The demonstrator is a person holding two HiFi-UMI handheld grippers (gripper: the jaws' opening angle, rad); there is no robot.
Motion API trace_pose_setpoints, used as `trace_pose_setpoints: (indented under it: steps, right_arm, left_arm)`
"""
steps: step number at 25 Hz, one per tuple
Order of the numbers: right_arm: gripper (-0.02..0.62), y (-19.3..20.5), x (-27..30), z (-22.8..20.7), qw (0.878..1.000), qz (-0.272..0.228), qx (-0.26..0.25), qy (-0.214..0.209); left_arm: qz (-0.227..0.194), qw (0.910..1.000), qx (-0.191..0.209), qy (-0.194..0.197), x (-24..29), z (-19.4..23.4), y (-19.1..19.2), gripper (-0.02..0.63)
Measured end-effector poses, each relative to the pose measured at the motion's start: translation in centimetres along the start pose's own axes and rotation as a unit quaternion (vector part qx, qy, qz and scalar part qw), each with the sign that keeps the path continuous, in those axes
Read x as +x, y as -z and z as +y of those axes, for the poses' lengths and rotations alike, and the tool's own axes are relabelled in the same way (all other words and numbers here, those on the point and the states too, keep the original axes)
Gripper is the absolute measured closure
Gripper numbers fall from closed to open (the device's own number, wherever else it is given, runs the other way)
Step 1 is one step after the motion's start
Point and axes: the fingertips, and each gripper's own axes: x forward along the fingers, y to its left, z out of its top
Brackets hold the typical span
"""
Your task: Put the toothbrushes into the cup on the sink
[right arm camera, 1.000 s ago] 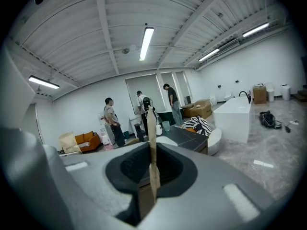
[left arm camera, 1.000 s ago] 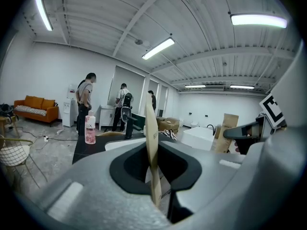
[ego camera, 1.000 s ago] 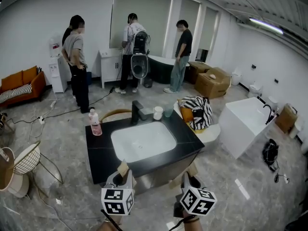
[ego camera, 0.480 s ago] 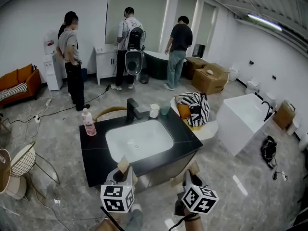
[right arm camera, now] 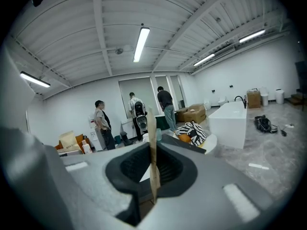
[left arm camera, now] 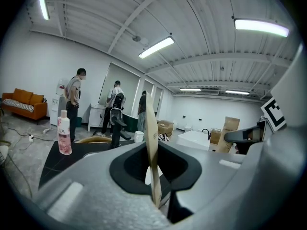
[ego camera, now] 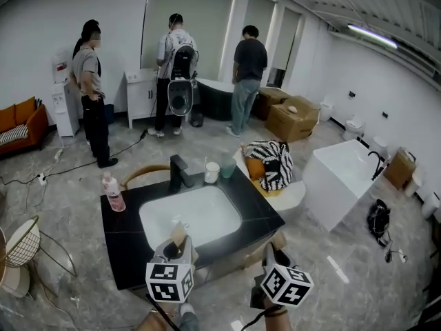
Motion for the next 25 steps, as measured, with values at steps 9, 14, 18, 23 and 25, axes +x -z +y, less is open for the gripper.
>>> trace_pose_setpoints:
  steps: [9,14,18,23,25]
  right_arm:
    - [0.565,-2.4,5.5,-0.3,1.000,0.000,-0.002,0.009]
    - [0.565,-4.2,9.0,-0.4,1.000,-0.006,-0.004,0.011]
    - [0.565,-5.4,11.9,-0.8,1.000,-0.008,-0.009,0.016]
    - [0.565,-6.5,15.5,-1.5,1.000,-0.007,-0.010,0.022]
    - [0.565,-6.6,16.7,-1.7,1.000,-0.004,-0.009,0.024]
  left_arm:
    - [-0.003,0.9999,-0.002,0.011,6.2,1.5,-2.3,0.568]
    - [-0.005,0.9997,0.000,0.024,10.2,1.8,-3.6,0.567]
    - [-0.011,0.9995,0.004,0.030,13.5,2.4,-4.9,0.568]
    - [-0.015,0.9992,0.004,0.036,17.4,3.2,-6.0,0.568]
    - [-0.012,0.9992,0.007,0.038,18.5,3.5,-6.1,0.568]
